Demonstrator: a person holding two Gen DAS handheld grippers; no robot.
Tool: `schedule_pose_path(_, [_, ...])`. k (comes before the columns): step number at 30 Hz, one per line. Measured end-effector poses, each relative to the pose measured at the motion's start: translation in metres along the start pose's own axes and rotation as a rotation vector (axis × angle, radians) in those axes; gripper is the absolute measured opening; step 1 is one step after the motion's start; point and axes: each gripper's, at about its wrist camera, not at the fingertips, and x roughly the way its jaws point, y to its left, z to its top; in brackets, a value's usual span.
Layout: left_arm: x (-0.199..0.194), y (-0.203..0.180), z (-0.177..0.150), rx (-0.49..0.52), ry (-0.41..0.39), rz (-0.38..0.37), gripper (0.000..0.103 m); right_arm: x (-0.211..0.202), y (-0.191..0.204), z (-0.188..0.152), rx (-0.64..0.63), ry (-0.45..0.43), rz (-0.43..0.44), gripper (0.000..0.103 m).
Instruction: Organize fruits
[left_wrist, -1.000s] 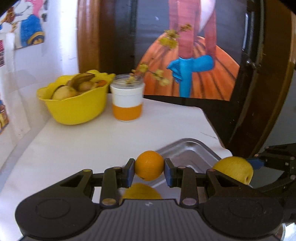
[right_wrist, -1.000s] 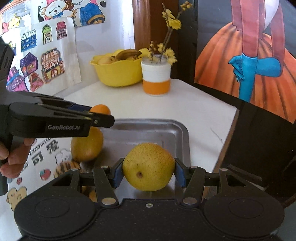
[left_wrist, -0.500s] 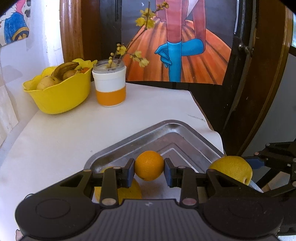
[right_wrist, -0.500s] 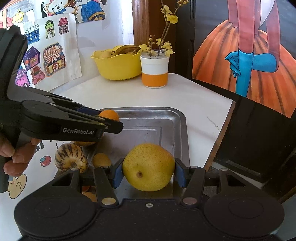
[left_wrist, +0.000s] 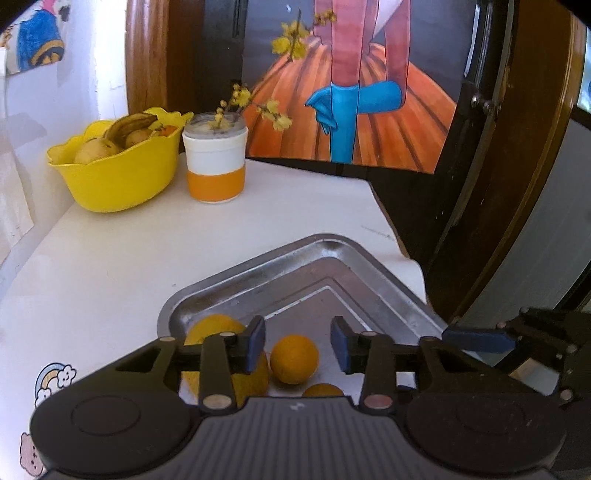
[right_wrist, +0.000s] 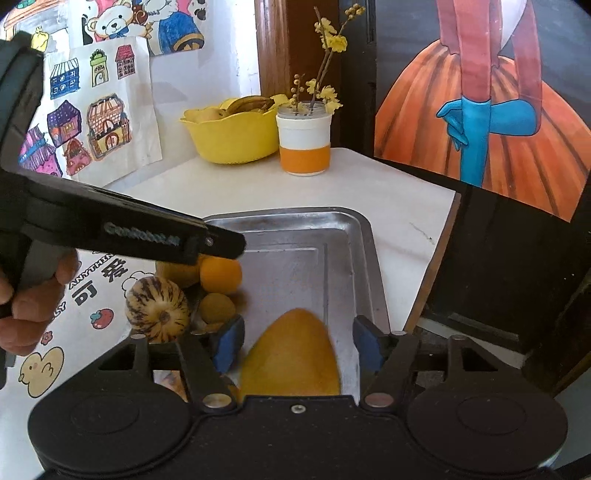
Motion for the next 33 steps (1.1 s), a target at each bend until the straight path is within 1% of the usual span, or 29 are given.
schedule_pose_path(2, [-0.01,0.001,-0.001,-0.01,-0.017,-0.001,0.049,-0.008,0.002,-0.002,0.013,-0.023,-0.008,0.075])
schedule_pose_path(4, [-0.021,0.002,-0.003,-0.023,-0.035,-0.004,0.057,-0.019,0.005,-0.003,0.032,-0.056,-0.019,0.081])
schedule_pose_path(6, [-0.035,0.004,-0.007,-0.041,-0.067,0.005,0.068,-0.031,0.009,-0.004,0.047,-0.089,-0.032,0.084])
schedule_pose_path(7, [-0.041,0.005,-0.009,-0.047,-0.08,0.01,0.071,-0.037,0.011,-0.005,0.05,-0.105,-0.04,0.087])
schedule_pose_path(9, [-0.056,0.007,-0.013,-0.06,-0.109,0.022,0.08,-0.049,0.017,-0.007,0.053,-0.14,-0.059,0.092])
schedule_pose_path(11, [-0.069,0.009,-0.019,-0.072,-0.139,0.037,0.086,-0.062,0.022,-0.011,0.056,-0.17,-0.081,0.094])
schedule_pose_path(13, [-0.085,0.013,-0.025,-0.086,-0.166,0.047,0.089,-0.074,0.029,-0.015,0.059,-0.195,-0.096,0.097])
schedule_pose_path(15, [-0.1,0.016,-0.032,-0.104,-0.193,0.056,0.097,-0.086,0.036,-0.021,0.067,-0.219,-0.109,0.101])
schedule_pose_path(16, [-0.107,0.017,-0.036,-0.113,-0.207,0.062,0.099,-0.091,0.039,-0.023,0.071,-0.229,-0.113,0.102])
schedule_pose_path(17, [-0.115,0.018,-0.04,-0.123,-0.221,0.069,0.101,-0.097,0.043,-0.026,0.074,-0.238,-0.117,0.102])
schedule_pose_path(18, [-0.122,0.019,-0.044,-0.13,-0.233,0.074,0.102,-0.102,0.046,-0.029,0.077,-0.243,-0.123,0.102])
schedule_pose_path(24, [-0.159,0.026,-0.073,-0.161,-0.281,0.094,0.102,-0.129,0.073,-0.048,0.085,-0.285,-0.144,0.102])
schedule_pose_path(30, [-0.188,0.029,-0.105,-0.16,-0.315,0.138,0.103,-0.15,0.097,-0.069,0.107,-0.316,-0.161,0.102])
schedule_pose_path(33, [-0.202,0.032,-0.121,-0.17,-0.331,0.149,0.103,-0.159,0.107,-0.079,0.132,-0.323,-0.169,0.102])
